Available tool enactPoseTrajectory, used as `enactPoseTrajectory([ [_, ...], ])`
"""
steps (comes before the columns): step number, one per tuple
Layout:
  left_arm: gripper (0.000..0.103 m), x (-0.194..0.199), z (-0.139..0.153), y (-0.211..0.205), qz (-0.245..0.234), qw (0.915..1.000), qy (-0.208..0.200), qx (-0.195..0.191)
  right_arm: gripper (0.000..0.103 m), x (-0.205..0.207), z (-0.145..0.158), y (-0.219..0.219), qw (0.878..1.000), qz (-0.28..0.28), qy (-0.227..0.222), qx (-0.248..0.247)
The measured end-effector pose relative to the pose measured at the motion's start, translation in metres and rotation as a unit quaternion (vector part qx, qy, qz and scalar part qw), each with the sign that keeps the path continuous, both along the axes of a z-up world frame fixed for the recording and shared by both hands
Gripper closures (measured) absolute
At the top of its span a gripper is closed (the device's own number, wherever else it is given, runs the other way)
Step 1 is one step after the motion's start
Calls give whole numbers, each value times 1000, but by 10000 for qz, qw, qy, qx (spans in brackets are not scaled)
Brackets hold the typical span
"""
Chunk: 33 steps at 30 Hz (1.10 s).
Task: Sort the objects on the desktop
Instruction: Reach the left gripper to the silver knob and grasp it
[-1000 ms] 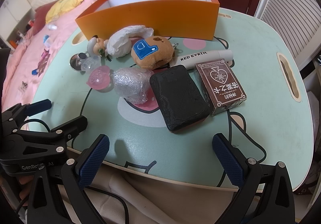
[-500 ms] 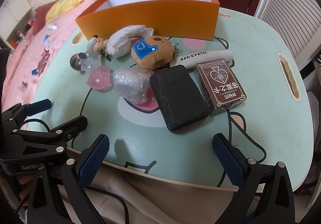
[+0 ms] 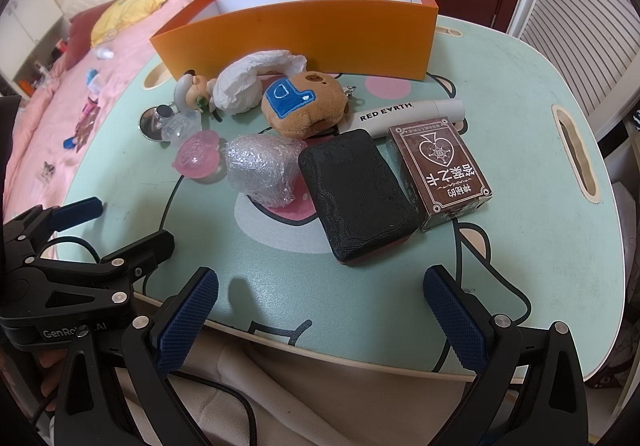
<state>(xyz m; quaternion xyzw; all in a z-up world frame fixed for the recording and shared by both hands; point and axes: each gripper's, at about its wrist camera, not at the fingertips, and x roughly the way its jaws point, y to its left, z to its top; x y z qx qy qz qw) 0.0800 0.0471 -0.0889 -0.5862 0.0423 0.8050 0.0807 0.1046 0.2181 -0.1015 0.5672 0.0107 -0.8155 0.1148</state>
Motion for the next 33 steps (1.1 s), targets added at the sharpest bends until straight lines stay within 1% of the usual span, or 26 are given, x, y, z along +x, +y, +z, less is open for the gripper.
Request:
enactPoseTrajectory([
  [5,0,-1,1,7,-233,9996,121,50,0,1,-2,-4,9999,59,7,157],
  [11,0,-3,3,9,-373,9991,160,73,0,2,-3,-7,9994,119,23,321],
  [12,0,-3,4,5,-318,9992,197,104,0,2,-3,-8,9993,125,27,338],
  [13,0,-2,9,-3,-137,9991,322,230,0,2,-4,-9,9993,119,34,358],
  [15,0,-1,23,-31,167,9964,480,685,0,4,-6,-15,9991,94,49,401],
  [17,0,-1,35,-49,351,9909,633,1139,0,3,-6,-14,9990,-12,63,439],
  [19,0,-9,44,-56,471,9888,836,1145,0,2,-7,-13,9987,-133,76,477],
  [21,1,-17,45,-53,409,9902,974,911,0,2,-6,-13,9988,-171,98,449],
  [22,3,-23,45,-50,346,9909,1035,788,0,2,-6,-15,9988,-165,106,451],
  [23,11,-29,43,-48,281,9911,1032,791,0,3,-7,-17,9988,-156,115,458],
  [24,25,-34,41,-46,216,9913,1026,797,0,3,-7,-18,9987,-150,123,463],
  [26,36,-40,35,-49,115,9917,836,968,0,4,-7,-21,9987,-144,137,470],
  [27,37,-43,32,-50,65,9917,743,1051,0,4,-7,-22,9987,-142,145,474],
  [29,37,-54,26,-45,-1,9911,720,1117,0,3,-8,-25,9986,-149,161,478],
  [33,37,-63,24,-34,-60,9907,813,1089,0,2,-8,-26,9985,-150,181,497],
])
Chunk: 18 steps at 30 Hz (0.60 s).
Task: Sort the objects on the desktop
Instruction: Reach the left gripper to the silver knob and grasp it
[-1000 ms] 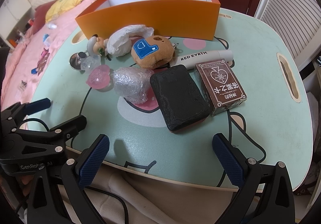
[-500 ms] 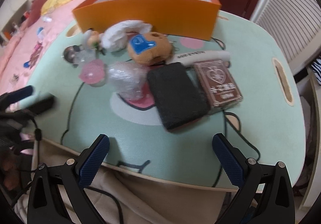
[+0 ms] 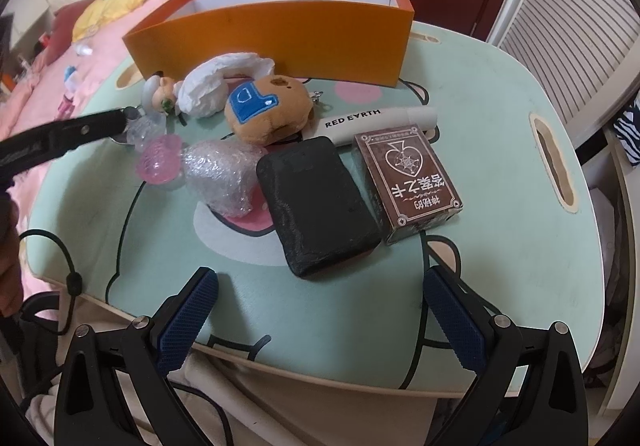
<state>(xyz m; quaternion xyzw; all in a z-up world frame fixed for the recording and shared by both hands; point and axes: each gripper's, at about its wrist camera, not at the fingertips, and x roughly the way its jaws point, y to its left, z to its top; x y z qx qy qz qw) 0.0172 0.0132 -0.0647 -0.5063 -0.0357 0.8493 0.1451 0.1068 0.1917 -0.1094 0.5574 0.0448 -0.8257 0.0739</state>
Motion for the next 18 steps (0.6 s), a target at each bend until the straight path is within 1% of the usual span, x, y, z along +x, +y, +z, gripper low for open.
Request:
enactPoseTrajectory([
  [1,37,-2,-3,2,31,10000,-44,-32,0,0,0,0,10000,-1,3,-1],
  [2,46,-4,-5,3,62,9999,-88,-60,0,-1,0,-2,10000,-2,8,0],
  [3,57,-6,-6,0,108,9998,-93,102,0,-1,0,-3,10000,0,11,1],
  [4,63,-7,-9,-4,169,9994,-197,222,0,-2,0,-3,10000,3,13,0],
  [5,72,-7,-11,-8,215,9988,-279,328,0,-2,0,-4,10000,7,15,-1],
  [8,72,-1,-11,-21,314,9980,-281,475,0,-1,0,-4,10000,9,21,-6],
  [11,72,12,-9,-29,322,9982,-168,470,0,-2,-1,-8,10000,-4,34,-9],
  [14,72,21,-10,-31,294,9993,-54,202,0,0,1,-6,10000,-29,65,-17],
  [16,71,25,-12,-31,332,9994,39,122,0,3,3,-5,9999,-33,83,-49],
  [17,66,27,-13,-32,354,9993,97,102,0,4,4,-5,9999,-34,92,-67],
  [18,58,28,-13,-30,335,9992,166,101,0,5,4,-5,9999,-28,102,-100],
])
